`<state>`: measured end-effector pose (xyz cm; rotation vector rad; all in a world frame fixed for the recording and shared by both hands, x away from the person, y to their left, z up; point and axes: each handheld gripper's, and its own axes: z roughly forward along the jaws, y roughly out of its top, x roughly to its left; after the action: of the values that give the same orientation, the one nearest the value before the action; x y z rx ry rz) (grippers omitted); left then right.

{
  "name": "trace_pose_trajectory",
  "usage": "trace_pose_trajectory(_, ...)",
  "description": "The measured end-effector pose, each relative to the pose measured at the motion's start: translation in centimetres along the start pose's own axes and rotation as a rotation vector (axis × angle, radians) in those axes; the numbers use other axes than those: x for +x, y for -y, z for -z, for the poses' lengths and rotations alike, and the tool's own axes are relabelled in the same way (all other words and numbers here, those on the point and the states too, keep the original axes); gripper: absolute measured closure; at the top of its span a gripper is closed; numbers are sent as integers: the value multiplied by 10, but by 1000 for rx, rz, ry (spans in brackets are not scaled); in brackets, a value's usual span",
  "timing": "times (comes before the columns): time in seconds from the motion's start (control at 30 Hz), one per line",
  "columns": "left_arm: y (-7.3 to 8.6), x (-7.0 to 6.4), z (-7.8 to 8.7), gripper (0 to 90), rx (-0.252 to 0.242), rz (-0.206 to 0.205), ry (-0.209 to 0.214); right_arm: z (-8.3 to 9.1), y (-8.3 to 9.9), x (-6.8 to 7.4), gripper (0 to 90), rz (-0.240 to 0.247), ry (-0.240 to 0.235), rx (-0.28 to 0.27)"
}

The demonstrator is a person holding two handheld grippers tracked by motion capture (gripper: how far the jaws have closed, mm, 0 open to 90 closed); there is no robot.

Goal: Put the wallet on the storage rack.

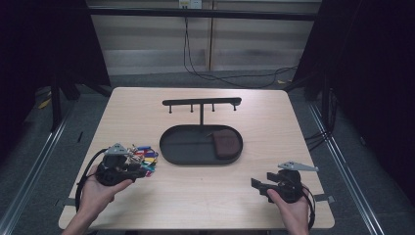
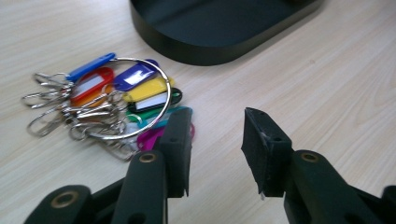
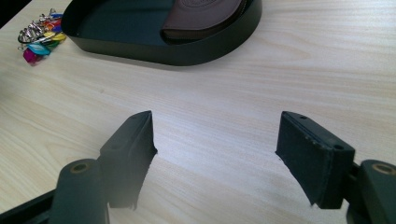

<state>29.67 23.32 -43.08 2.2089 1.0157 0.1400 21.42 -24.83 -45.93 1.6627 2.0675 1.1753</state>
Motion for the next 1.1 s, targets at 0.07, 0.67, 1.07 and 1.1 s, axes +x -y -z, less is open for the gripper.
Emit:
trace_pose_trajectory(0.07, -9, 4, -5, 618, 56, 10, 5, 0, 0, -1, 298, -6, -3, 2)
trace_pose_trajectory(0.67, -51, 31, -35, 683, 286, 1, 15, -2, 0, -4, 317, -6, -6, 20)
trace_pose_trajectory(1.07, -64, 34, -53, 746, 416, -3, -16, -2, 0, -7, 326, -14, 0, 30)
trace_pose_trajectory(1.1, -63, 35, -54, 748, 416, 5, -17, -3, 0, -7, 326, -14, -1, 34)
